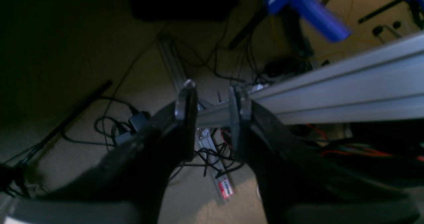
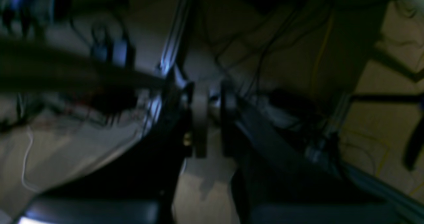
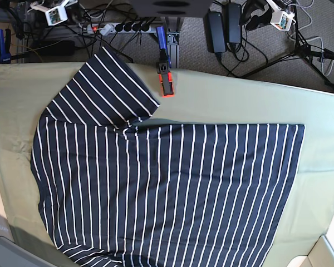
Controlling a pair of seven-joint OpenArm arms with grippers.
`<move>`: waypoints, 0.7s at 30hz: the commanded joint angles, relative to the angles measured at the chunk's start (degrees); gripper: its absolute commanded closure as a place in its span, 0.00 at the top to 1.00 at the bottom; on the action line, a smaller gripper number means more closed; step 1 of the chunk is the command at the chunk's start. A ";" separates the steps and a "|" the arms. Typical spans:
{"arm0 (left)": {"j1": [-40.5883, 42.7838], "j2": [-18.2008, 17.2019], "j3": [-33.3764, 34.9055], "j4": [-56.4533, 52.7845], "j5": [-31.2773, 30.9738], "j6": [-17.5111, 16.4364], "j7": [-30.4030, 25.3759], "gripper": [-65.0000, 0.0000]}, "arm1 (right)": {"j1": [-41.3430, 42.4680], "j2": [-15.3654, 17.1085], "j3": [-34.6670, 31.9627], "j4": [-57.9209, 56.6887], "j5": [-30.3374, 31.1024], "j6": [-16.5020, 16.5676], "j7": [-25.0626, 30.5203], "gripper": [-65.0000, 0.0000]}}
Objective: Fold the T-shirt properly
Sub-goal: 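Reach the right gripper down and grasp the shirt shoulder beside the sleeve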
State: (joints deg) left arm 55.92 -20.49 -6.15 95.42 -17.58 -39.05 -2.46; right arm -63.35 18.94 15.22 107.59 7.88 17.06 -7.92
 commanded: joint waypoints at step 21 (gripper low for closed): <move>2.49 -0.48 -5.66 5.60 -4.39 -0.95 3.65 0.30 | 10.86 -0.66 16.37 3.58 25.70 -0.83 -7.63 0.48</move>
State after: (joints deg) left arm 57.45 -20.67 -11.60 100.22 -21.34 -39.05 1.93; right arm -52.14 17.82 31.16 110.21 33.04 16.49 -16.86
